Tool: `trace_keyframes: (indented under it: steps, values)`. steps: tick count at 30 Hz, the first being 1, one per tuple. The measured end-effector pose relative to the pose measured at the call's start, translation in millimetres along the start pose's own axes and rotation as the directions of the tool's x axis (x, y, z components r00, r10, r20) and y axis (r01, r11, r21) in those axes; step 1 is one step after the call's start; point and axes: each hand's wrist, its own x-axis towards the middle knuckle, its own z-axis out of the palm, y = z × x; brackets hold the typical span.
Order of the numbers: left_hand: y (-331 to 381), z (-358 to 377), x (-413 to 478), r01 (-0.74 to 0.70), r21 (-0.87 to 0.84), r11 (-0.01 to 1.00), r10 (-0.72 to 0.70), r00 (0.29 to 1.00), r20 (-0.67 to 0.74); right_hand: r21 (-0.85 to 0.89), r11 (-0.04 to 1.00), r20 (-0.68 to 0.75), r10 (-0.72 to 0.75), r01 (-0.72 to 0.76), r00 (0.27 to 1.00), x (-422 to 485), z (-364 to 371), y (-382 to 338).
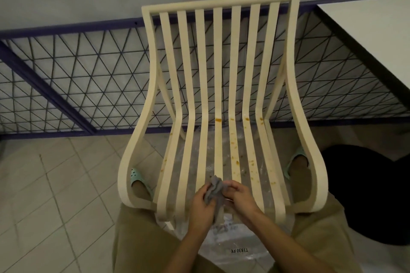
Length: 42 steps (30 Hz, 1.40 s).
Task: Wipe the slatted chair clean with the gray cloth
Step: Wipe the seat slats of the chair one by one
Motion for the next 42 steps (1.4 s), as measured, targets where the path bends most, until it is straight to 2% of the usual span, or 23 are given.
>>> trace_keyframes:
  steps: [3, 5, 6, 8, 11, 12, 14, 17, 19, 22, 24, 27, 29, 32, 36, 39, 42]
  values:
    - [-2.9, -6.1, 8.9, -0.126, 0.086, 0.988, 0.127, 0.992, -0.005, -0.179, 0.984, -0.073, -0.02, 0.007, 0.997, 6.3, -23.6, -3.5]
    - [-7.6, -6.0, 15.2, -0.198, 0.189, 0.962, 0.202, 0.979, -0.003, -0.438, 0.898, -0.142, -0.11, 0.038, 0.984, 11.4, -40.1, -5.8]
    - [-14.4, -6.0, 20.5, -0.227, 0.294, 0.928, 0.231, 0.973, 0.02, -0.572, 0.819, -0.146, -0.142, 0.034, 0.979, 11.4, -43.6, -8.4]
    - [-25.2, 0.2, 25.5, -0.22, 0.473, 0.853, 0.19, 0.976, 0.111, -0.749, 0.662, -0.131, -0.163, 0.01, 0.978, 11.2, -48.7, -8.8]
    - [-34.6, 15.5, 21.1, -0.198, 0.59, 0.783, 0.08, 0.972, 0.221, -0.855, 0.518, -0.128, -0.158, -0.028, 0.979, 17.0, -44.5, -1.9]
    - [-37.1, 19.5, 19.3, -0.187, 0.613, 0.767, 0.06, 0.973, 0.222, -0.84, 0.54, -0.154, -0.135, -0.058, 0.979, 22.3, -41.5, 2.2]
    - [-39.0, 24.4, 18.8, -0.156, 0.631, 0.76, 0.032, 0.979, 0.203, -0.749, 0.652, -0.192, -0.047, -0.115, 0.98, 31.1, -36.2, 10.1]
    - [-34.4, 24.5, 24.2, -0.113, 0.568, 0.815, 0.017, 0.985, 0.171, -0.549, 0.823, -0.236, 0.015, -0.146, 0.972, 38.7, -28.1, 17.0]
    - [-31.9, 25.6, 29.3, -0.105, 0.571, 0.815, 0.031, 0.99, 0.137, -0.438, 0.888, -0.247, 0.033, -0.142, 0.969, 46.5, -23.1, 24.9]
    - [-34.5, 29.6, 36.7, -0.017, 0.572, 0.82, -0.05, 0.994, 0.1, -0.251, 0.952, -0.272, 0.103, -0.174, 0.957, 71.9, -23.3, 52.7]
    - [-39.2, 33.5, 43.1, 0.045, 0.584, 0.81, -0.122, 0.988, 0.092, -0.185, 0.969, -0.311, 0.101, -0.165, 0.945, 86.8, -25.4, 70.9]
    - [-41.8, 38.9, 51.8, 0.129, 0.604, 0.787, -0.213, 0.975, 0.069, -0.196, 0.973, -0.396, 0.034, -0.121, 0.918, 93.8, -26.1, 87.9]
    - [-43.3, 44.5, 57.2, 0.146, 0.611, 0.778, -0.227, 0.972, 0.056, -0.203, 0.974, -0.438, 0.006, -0.105, 0.899, 78.2, -17.6, 75.0]
    - [-42.1, 49.9, 60.5, 0.162, 0.606, 0.779, -0.218, 0.976, 0.019, -0.224, 0.972, -0.423, -0.025, -0.078, 0.906, 53.7, -5.5, 52.1]
    - [-38.4, 55.0, 73.6, 0.206, 0.531, 0.822, -0.212, 0.976, -0.05, -0.316, 0.947, -0.45, -0.1, -0.053, 0.888, 49.0, -1.6, 47.2]
    - [-40.1, 58.1, 92.0, 0.216, 0.473, 0.854, -0.202, 0.976, -0.08, -0.266, 0.961, -0.462, -0.058, -0.076, 0.885, 53.1, 0.2, 47.4]
    - [-41.7, 61.1, 107.5, 0.238, 0.46, 0.856, -0.221, 0.971, -0.09, -0.192, 0.957, -0.442, 0.112, -0.216, 0.89, 68.8, -5.6, 47.8]
